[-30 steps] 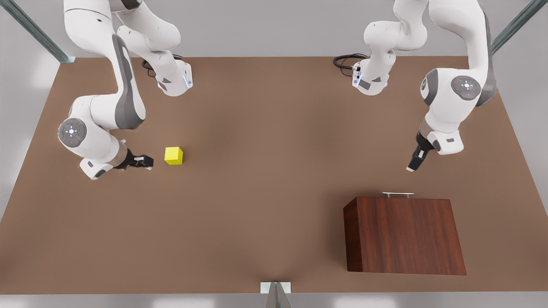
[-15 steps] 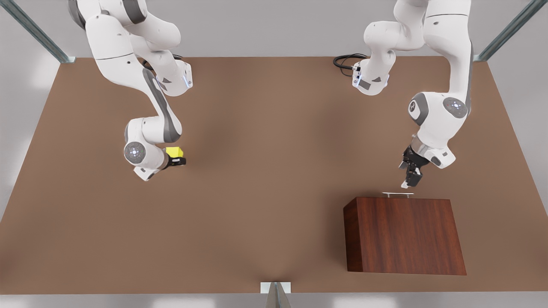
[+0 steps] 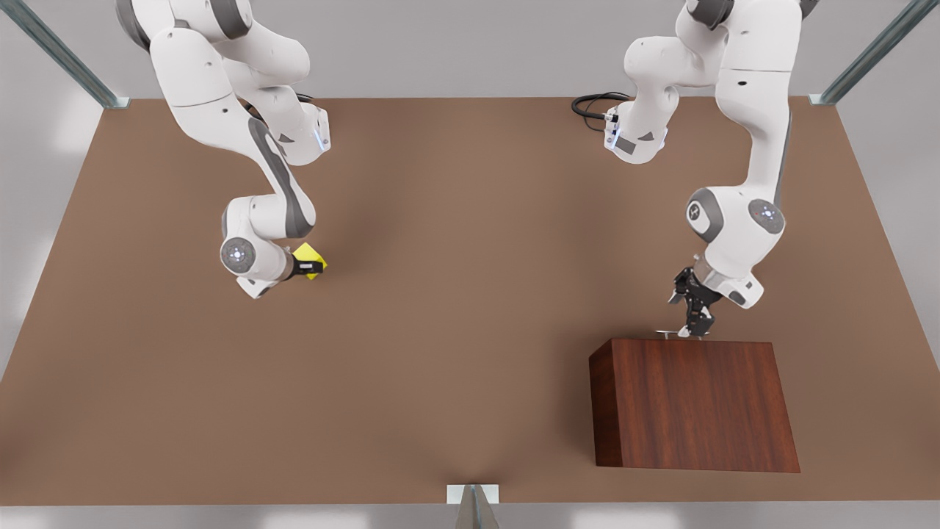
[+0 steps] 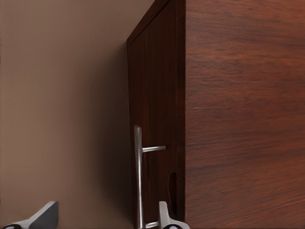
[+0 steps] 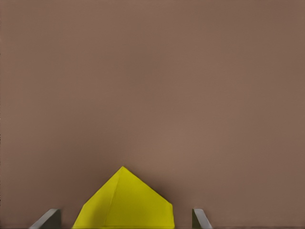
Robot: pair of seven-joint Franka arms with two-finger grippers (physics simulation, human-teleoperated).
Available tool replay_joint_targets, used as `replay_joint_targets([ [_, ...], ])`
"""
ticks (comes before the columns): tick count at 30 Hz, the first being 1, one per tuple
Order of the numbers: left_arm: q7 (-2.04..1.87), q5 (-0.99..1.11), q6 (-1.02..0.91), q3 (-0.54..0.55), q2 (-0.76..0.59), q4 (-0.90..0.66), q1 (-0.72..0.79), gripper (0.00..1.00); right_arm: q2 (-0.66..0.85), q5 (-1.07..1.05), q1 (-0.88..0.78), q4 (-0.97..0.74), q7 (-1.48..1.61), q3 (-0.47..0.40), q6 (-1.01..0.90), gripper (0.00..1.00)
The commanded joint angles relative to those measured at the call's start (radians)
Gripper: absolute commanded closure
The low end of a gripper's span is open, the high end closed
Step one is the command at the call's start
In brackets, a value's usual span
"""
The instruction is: Open the drawer with left arm, place the square in the middle with right arm, and place the square in the drawer with left arm
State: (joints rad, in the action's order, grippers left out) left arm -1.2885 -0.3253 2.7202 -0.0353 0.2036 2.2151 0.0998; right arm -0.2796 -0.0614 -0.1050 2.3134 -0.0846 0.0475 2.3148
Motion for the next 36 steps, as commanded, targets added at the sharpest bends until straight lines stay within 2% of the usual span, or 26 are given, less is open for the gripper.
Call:
replay_joint_targets([
  [1, 0.0, -0.011, 0.003, 0.0, 0.003, 0.0, 0.0, 0.0, 0.002, 0.0, -0.001, 0.0, -0.001, 0.0, -0.002, 0.0],
  [7, 0.002, -0.011, 0.004, 0.0, 0.022, 0.003, 0.0, 0.0, 0.036, -0.002, -0.002, 0.015, -0.101, 0.006, -0.012, 0.0],
  [8, 0.002, -0.011, 0.006, 0.0, 0.022, 0.014, 0.0, 0.0, 0.043, 0.002, -0.002, 0.009, 0.02, 0.034, -0.002, 0.0],
  [13, 0.002, -0.011, 0.004, 0.0, 0.023, 0.028, 0.0, 0.0, 0.042, 0.064, -0.032, -0.023, 0.362, 0.054, 0.028, 0.0],
  [15, 0.002, -0.009, 0.0, -0.002, 0.022, 0.029, 0.0, 0.0, 0.043, 0.133, -0.033, -0.011, 0.419, 0.055, 0.038, 0.0],
  [20, 0.003, -0.009, -0.005, -0.002, 0.008, 0.046, 0.0, 0.0, 0.068, 0.15, -0.028, 0.067, 0.606, 0.055, 0.078, 0.0],
  [35, 0.0, -0.009, -0.01, -0.002, -0.086, 0.158, 0.0, 0.0, 0.051, 0.152, -0.03, 0.222, 0.64, 0.055, 0.279, 0.0],
  [36, 0.002, -0.009, -0.01, -0.002, -0.093, 0.17, 0.0, 0.0, 0.053, 0.16, -0.019, 0.221, 0.686, 0.054, 0.281, 0.08],
])
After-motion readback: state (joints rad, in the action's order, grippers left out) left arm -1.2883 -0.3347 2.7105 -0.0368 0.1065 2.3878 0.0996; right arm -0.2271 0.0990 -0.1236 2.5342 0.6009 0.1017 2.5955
